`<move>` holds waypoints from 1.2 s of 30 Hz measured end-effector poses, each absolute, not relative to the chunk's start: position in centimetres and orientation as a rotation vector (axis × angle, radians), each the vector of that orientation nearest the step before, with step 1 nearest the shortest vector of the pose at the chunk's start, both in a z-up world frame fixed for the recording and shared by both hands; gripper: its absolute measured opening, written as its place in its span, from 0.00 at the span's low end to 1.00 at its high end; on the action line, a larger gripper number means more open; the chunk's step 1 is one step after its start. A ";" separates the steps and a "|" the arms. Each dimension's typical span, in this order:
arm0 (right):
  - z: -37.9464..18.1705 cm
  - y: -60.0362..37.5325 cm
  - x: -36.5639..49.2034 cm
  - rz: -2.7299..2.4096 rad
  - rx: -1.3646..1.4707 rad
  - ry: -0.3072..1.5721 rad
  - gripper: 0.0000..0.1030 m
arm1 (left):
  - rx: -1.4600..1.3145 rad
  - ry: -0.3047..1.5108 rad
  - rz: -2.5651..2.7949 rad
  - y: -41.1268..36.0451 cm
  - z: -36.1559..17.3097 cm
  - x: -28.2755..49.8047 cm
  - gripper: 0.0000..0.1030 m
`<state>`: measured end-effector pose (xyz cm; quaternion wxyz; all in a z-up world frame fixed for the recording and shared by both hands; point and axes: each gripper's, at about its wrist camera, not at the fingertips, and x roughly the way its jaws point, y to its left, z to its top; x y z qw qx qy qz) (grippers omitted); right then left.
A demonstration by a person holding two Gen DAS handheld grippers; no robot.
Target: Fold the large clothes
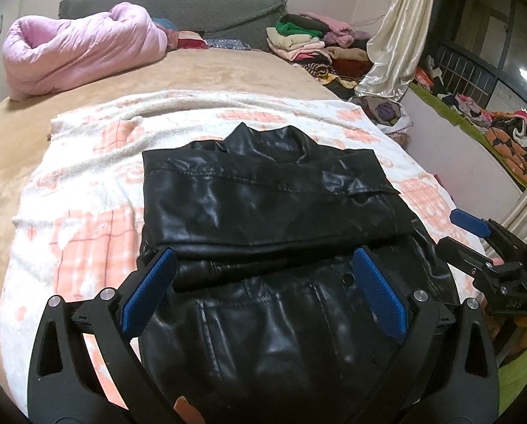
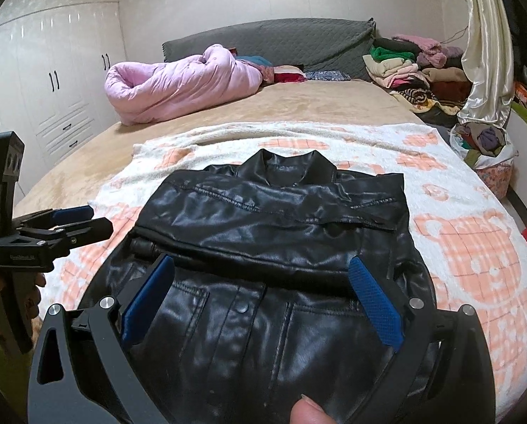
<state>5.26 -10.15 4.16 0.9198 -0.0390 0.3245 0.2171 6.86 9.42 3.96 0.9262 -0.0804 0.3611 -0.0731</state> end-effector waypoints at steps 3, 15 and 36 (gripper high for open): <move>4.0 -10.6 4.5 0.445 -0.093 0.672 0.96 | -0.147 0.745 -0.141 9.1 3.7 6.1 0.91; 2.7 -13.4 2.7 0.410 -0.113 0.708 0.96 | -0.157 0.787 -0.105 9.0 1.8 3.3 0.91; -2.4 -21.1 -0.7 0.329 -0.085 0.853 0.96 | -0.182 0.957 0.007 12.5 -4.1 -2.4 0.91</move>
